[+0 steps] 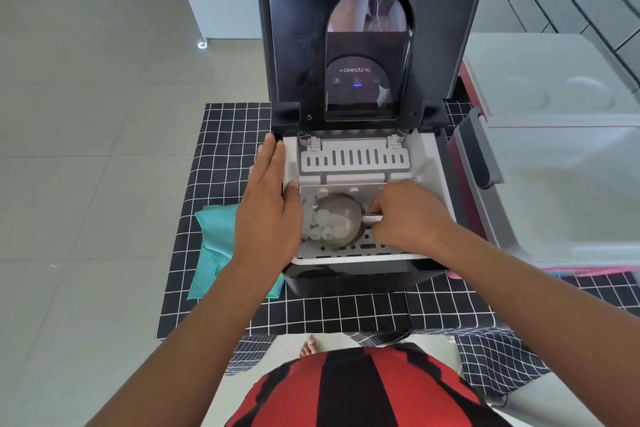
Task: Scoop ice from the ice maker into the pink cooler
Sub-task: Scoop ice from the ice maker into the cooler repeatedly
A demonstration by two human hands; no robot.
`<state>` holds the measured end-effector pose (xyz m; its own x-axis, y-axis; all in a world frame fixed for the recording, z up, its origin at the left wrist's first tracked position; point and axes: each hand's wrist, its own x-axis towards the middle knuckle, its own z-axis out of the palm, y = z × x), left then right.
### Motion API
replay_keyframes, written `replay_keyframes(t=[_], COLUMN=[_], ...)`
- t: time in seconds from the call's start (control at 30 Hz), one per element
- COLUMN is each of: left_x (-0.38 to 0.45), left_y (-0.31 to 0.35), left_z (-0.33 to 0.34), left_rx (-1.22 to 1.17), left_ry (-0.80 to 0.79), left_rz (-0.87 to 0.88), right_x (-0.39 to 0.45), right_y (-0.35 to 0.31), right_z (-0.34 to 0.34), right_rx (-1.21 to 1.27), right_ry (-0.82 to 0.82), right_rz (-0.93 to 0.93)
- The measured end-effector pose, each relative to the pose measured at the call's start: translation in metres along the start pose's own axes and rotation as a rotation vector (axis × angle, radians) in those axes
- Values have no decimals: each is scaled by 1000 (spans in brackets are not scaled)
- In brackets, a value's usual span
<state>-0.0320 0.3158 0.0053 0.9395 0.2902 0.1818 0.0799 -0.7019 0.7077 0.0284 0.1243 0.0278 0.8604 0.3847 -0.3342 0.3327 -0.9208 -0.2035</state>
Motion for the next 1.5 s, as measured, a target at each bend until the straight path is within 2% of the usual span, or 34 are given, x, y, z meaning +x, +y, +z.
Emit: replay_keyframes(t=[0.17, 0.43, 0.67, 1.13, 1.5], left_x=[1, -1, -2, -3, -5], left_y=[1, -2, -1, 2, 7], left_z=[-1, -1, -1, -2, -3], left_rx=[-57, -135, -126, -70, -75], left_ry=[-5, 34, 66, 112, 139], left_rz=[-10, -15, -7, -33, -48], right_x=[-8, -13, -19, -24, -27], right_y=[8, 19, 27, 36, 45], right_z=[-12, -32, -38, -39, -43], right_rx=[-14, 195, 323, 318, 492], right_ry=[120, 154, 125, 169, 159], right_rz=[-69, -113, -89, -138, -100])
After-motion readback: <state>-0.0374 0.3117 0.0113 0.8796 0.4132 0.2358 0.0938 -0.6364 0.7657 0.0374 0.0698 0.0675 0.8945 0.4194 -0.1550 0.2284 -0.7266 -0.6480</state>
